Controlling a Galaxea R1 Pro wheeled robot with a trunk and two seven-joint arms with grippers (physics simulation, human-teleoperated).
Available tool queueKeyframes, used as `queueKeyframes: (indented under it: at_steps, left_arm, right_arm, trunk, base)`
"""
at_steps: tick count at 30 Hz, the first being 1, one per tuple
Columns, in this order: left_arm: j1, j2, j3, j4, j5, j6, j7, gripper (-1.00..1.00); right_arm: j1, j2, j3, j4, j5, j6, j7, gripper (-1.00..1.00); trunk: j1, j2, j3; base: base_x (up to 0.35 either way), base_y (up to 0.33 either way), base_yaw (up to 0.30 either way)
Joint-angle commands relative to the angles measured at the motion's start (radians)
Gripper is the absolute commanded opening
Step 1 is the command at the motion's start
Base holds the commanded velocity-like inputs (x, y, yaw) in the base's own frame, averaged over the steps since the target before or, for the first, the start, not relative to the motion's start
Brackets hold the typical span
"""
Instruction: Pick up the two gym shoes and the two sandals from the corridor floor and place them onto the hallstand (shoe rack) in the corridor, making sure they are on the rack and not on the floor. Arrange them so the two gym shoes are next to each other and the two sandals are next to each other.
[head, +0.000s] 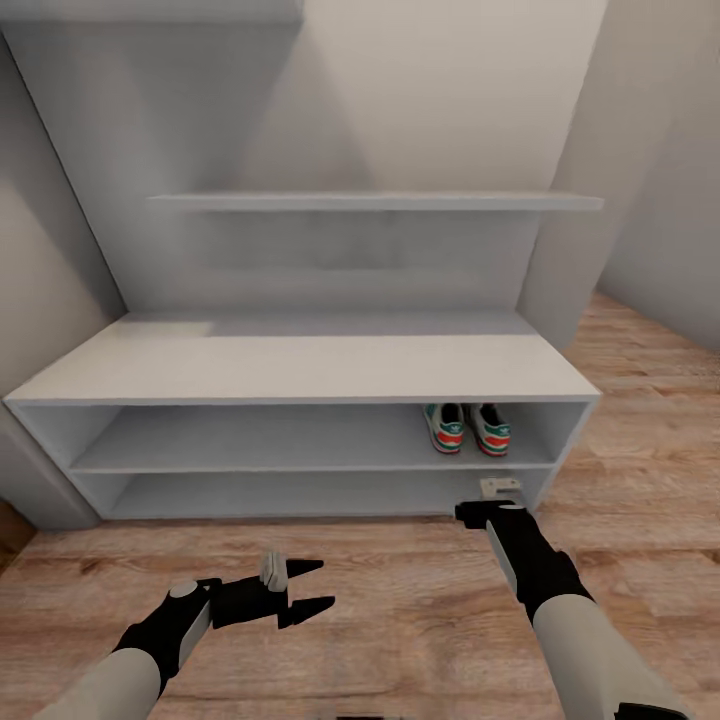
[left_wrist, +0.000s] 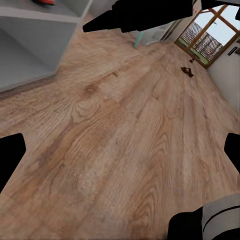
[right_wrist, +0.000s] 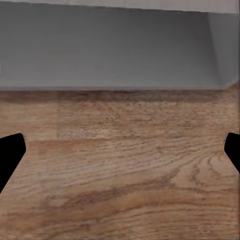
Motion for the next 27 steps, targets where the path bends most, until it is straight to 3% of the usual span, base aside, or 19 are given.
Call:
queueKeyframes:
  at_steps: [1,15,23,26,27]
  left_arm:
    - [-0.001,0.000,0.004,0.001,-0.003,-0.010,-0.002,1.00]
    - [-0.001,0.000,0.004,0.000,-0.004,-0.010,-0.002,1.00]
    - [-0.001,0.004,0.008,-0.011,-0.004,-0.009,-0.004,1.00]
    - [-0.001,0.007,0.009,-0.039,-0.004,-0.009,-0.005,1.00]
    - [-0.001,0.008,0.009,-0.116,-0.005,-0.008,-0.005,1.00]
  right_arm:
    - [0.000,0.001,-0.003,-0.001,0.009,0.005,0.003,1.00]
    - [0.000,0.002,-0.002,-0.001,0.009,0.005,0.001,1.00]
    - [0.000,0.002,-0.004,-0.003,0.009,0.005,-0.003,1.00]
    - [0.000,0.001,-0.005,-0.003,0.009,0.005,-0.004,1.00]
    - [0.000,0.001,-0.009,-0.003,0.009,0.005,-0.004,1.00]
  trunk:
    - [-0.001,0.000,-0.001]
    - [-0.001,0.000,-0.001]
    - [-0.001,0.000,-0.001]
    - [-0.001,0.000,-0.001]
    - [-0.001,0.000,-0.001]
  base:
    - [-0.339,0.000,0.000]
    - [-0.331,0.000,0.000]
    - [-0.066,0.000,0.000]
    - [-0.007,0.000,0.000]
    - [-0.002,0.000,0.000]
